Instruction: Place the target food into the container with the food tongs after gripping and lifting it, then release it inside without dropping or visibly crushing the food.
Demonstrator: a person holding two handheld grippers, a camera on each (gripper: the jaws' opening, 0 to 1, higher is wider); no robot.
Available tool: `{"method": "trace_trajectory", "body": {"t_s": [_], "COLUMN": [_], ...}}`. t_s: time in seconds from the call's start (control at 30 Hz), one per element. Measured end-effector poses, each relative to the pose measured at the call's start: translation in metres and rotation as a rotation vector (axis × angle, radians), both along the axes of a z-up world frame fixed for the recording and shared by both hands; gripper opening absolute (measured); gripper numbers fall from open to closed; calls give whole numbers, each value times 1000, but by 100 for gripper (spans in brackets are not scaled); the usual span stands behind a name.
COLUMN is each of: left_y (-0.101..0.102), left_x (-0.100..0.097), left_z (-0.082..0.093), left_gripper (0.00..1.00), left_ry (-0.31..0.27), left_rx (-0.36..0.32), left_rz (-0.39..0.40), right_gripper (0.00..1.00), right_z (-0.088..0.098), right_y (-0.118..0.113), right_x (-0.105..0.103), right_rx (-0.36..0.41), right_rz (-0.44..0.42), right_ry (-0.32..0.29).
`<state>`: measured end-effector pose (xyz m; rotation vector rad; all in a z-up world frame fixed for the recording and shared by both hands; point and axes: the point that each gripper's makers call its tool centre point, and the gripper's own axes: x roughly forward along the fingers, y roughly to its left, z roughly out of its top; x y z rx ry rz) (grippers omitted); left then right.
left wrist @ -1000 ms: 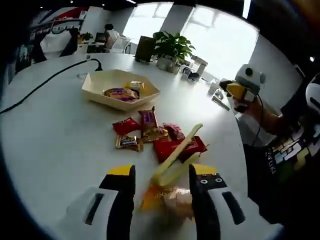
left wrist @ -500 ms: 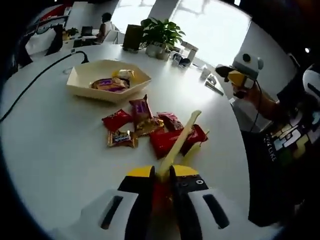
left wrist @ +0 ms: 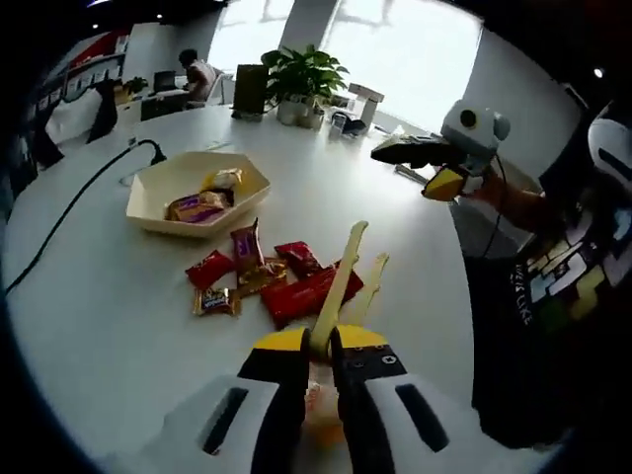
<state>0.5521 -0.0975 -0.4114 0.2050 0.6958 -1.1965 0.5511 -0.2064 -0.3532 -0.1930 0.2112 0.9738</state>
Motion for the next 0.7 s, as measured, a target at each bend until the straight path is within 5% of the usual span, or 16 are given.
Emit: {"method": "trace_trajectory", "body": {"t_s": [0.07, 0.13, 0.23, 0.33, 0.37, 0.4, 0.6, 0.7], "left_y": [-2, -4, -7, -14, -16, -17, -37, -47], "left_x": [-6, -5, -7, -6, -6, -1, -1, -3], "left_z": [9, 20, 32, 44, 47, 53, 68, 75], "left_gripper": [8, 8, 8, 8, 8, 8, 8, 8], "left_ry": [42, -21, -31, -16, -27, -97, -151, -171], "left_rx": [8, 45, 99, 77, 82, 105, 141, 142], "left_rz": [39, 22, 64, 122, 125, 128, 174, 185], "right_gripper": [45, 46, 47, 49, 49, 49, 48, 45], "right_z": [1, 1, 4, 4, 4, 0, 3, 4], "right_y": [3, 6, 10, 15, 15, 14, 9, 10], "right_x": [-5, -9, -12, -17, -16, -15, 0, 3], "right_rx": [-68, -129, -246, -379, -430, -496, -772, -812], "right_rz": [12, 25, 11, 31, 22, 18, -44, -64], "right_ry": [-51, -91, -196, -287, -321, -347, -557, -601]}}
